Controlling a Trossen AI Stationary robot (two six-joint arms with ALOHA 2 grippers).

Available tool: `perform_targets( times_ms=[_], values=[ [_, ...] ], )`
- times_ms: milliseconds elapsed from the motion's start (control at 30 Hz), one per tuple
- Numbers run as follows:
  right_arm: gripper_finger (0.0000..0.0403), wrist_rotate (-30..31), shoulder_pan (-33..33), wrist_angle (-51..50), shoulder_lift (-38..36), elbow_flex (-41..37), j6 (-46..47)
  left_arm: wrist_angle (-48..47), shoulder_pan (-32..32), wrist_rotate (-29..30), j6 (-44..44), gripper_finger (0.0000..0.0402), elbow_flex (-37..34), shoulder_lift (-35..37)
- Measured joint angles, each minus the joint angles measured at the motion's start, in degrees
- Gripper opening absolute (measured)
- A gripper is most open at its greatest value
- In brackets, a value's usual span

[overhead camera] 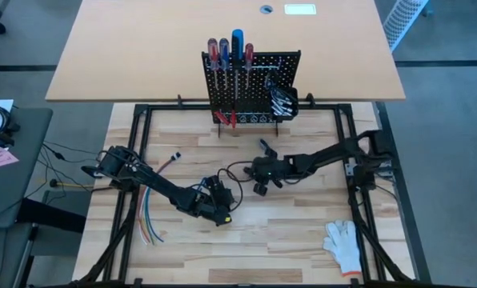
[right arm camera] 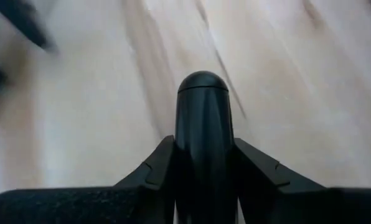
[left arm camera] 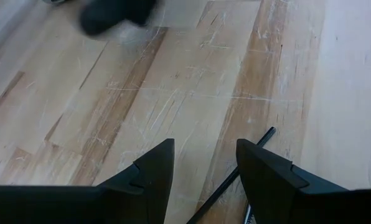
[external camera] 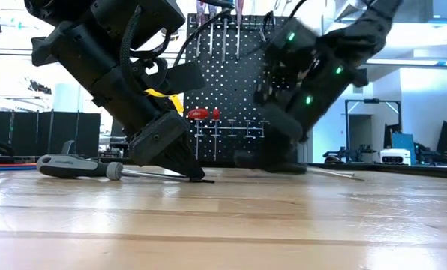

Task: Hang tools onto peg board
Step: Hang the black screwdriver on the pegboard

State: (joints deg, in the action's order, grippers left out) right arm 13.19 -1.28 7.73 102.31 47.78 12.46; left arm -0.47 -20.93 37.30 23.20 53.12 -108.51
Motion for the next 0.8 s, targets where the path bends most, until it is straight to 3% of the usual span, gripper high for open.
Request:
perform_targets(
  times_ms=[200, 333, 533, 667, 800],
  values=[
    [0.0121, 1.1, 2.6, 17.9, -8.6, -6.4, -3.5, 0.3, -0.8, 2.5, -0.6, 0.017, 0.0, 0.0],
    [0.0121, 1.2, 6.6, 35.7, -14.4, -11.6, -7.0, 4.7, -2.3, 4.6, -4.4, 0.017, -0.2, -0.2],
    [0.0121, 0.0, 14.4, 58.7, -16.8, -14.6, -15.2, 24.9, -3.7, 7.8, -14.9, 0.017, -0.2, -0.3],
    [0.0121, -0.3, 18.7, 63.0, -16.8, -13.6, -20.5, 41.8, -3.4, 7.3, -24.0, 0.017, -0.1, -0.4],
    [0.0121, -0.2, 20.7, 62.9, -16.8, -11.5, -23.4, 52.8, -2.1, 6.3, -28.5, 0.017, -0.1, -0.4]
  ],
)
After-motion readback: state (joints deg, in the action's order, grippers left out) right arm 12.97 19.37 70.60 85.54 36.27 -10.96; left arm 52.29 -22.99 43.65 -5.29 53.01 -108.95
